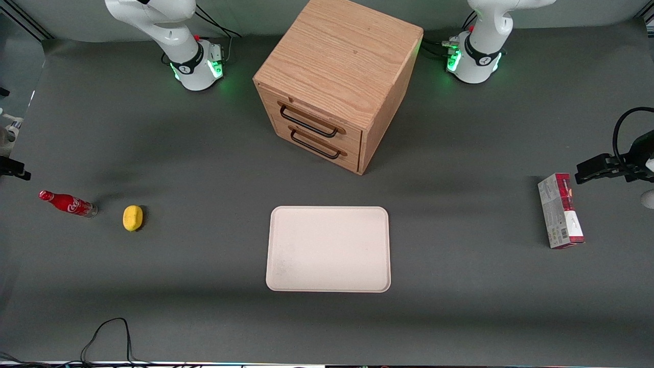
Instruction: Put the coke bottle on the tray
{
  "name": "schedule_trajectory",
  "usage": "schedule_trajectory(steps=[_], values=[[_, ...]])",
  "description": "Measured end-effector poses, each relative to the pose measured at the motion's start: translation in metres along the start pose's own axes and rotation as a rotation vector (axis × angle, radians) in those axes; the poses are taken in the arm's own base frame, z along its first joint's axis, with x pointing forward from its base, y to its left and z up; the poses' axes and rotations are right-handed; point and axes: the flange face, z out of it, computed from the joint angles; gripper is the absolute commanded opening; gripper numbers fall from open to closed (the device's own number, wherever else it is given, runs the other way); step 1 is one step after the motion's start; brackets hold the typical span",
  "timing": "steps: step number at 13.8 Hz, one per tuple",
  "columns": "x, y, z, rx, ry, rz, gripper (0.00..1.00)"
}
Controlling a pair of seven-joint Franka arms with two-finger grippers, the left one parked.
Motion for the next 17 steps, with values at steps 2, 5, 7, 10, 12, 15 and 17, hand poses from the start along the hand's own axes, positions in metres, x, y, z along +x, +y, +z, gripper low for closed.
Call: schedule_trajectory(steps=[2,5,7,10,12,15,17], values=[[0.004,0.0,0.019,0.024,0.018,-0.024,1.0],[0.01,0.003,0.042,0.019,0.015,-0.029,1.0],[0.014,0.004,0.053,0.017,0.021,-0.03,1.0],[0.018,0.005,0.074,0.053,0.052,-0.057,1.0],[0.018,0.008,0.09,0.059,0.05,-0.064,1.0],[0.017,0.01,0.1,0.055,0.041,-0.068,1.0],[0.013,0.01,0.104,0.056,0.037,-0.07,1.0]])
